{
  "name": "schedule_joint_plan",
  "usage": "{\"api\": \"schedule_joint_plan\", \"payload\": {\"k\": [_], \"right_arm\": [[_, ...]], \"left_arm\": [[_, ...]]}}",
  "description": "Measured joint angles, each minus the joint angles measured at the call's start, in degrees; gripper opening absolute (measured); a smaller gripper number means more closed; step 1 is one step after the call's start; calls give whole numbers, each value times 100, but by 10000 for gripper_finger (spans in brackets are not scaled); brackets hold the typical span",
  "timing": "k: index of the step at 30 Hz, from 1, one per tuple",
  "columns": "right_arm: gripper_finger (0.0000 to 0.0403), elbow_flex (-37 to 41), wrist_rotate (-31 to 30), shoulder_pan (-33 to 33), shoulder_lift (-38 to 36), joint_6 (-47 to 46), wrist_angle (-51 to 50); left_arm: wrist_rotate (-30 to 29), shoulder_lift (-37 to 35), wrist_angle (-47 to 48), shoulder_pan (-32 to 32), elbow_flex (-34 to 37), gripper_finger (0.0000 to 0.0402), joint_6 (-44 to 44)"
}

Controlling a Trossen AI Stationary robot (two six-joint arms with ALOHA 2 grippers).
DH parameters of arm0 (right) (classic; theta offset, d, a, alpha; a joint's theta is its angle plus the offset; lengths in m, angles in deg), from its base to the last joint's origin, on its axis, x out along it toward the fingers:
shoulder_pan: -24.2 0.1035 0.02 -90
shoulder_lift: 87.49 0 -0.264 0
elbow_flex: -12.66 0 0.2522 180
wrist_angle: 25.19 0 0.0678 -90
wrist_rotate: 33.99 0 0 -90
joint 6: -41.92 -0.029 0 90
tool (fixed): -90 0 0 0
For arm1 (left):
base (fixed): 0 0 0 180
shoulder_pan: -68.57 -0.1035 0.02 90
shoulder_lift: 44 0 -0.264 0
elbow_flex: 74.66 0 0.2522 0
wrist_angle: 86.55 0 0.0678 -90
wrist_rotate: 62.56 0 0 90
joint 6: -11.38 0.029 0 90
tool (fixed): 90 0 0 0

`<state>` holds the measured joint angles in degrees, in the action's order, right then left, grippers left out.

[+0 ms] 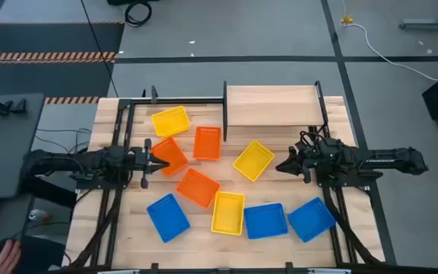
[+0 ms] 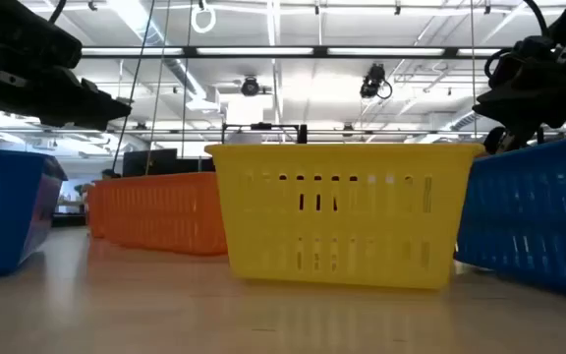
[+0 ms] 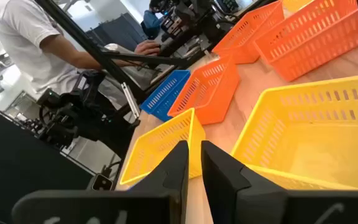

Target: Stack baskets on shelf by color

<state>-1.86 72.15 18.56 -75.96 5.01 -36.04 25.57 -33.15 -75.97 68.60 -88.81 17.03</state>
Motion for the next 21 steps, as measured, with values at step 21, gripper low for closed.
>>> {"api": "schedule_joint_plan", "payload": {"k": [21], "right_arm": [[50,0,0,0,-1,0,-1]], "left_arm": [[-2,0,2,-1,1,37,0]]}}
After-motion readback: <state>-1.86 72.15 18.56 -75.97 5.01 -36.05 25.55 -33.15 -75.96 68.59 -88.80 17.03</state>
